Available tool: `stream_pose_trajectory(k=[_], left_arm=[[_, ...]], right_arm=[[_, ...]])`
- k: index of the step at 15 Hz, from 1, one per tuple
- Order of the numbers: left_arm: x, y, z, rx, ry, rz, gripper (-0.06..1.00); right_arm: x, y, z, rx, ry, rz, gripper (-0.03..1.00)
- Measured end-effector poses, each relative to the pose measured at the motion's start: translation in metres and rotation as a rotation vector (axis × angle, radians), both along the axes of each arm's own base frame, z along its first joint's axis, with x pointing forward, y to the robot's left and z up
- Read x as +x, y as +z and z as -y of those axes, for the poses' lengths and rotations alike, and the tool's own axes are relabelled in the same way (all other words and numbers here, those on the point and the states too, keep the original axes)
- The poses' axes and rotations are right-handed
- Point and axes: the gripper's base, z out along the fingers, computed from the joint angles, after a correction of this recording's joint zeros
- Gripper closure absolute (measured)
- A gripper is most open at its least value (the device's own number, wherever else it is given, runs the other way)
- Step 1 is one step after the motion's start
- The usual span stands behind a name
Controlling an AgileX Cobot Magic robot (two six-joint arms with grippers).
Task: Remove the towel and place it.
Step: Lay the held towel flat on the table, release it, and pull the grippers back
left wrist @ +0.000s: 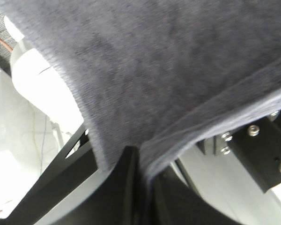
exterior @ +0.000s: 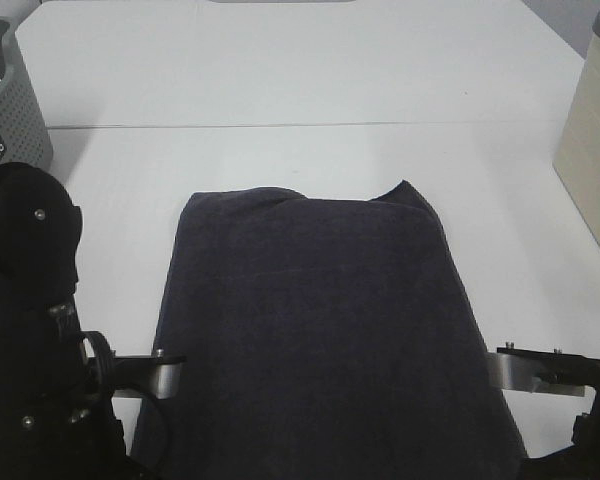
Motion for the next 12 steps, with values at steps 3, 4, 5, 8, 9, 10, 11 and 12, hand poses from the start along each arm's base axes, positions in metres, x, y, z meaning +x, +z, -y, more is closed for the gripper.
stream_pose_trajectory(k=[3,4,5,8,9,10,11,12], left_arm=[[0.002,0.002,0.001,0.002,-0.016,-0.002,0.77],[0.005,0.004,0.003,-0.007,-0.016,0.01,0.71],[0.005,0.004,0.003,-0.009,-0.016,0.011,0.69],[0.006,0.005,0.005,-0.016,-0.009,0.012,0.53],[0.006,0.006,0.006,-0.021,-0.002,0.01,0.45],[0.006,0.006,0.006,-0.026,0.007,0.008,0.37],[0.006,0.006,0.007,-0.036,0.013,0.006,0.32],[0.006,0.006,0.008,-0.049,0.013,0.008,0.3]], right_arm=[[-0.001,0.0,0.001,0.0,0.008,-0.008,0.94],[-0.001,0.001,-0.001,0.02,0.004,-0.008,0.89],[-0.001,0.001,-0.002,0.032,-0.003,-0.008,0.86],[0.0,0.003,-0.01,0.112,-0.047,-0.009,0.62],[0.001,0.003,-0.011,0.12,-0.056,-0.008,0.51],[0.001,0.003,-0.011,0.121,-0.058,-0.007,0.43],[0.001,0.003,-0.011,0.121,-0.059,-0.006,0.39],[0.001,0.003,-0.011,0.123,-0.057,-0.006,0.37]])
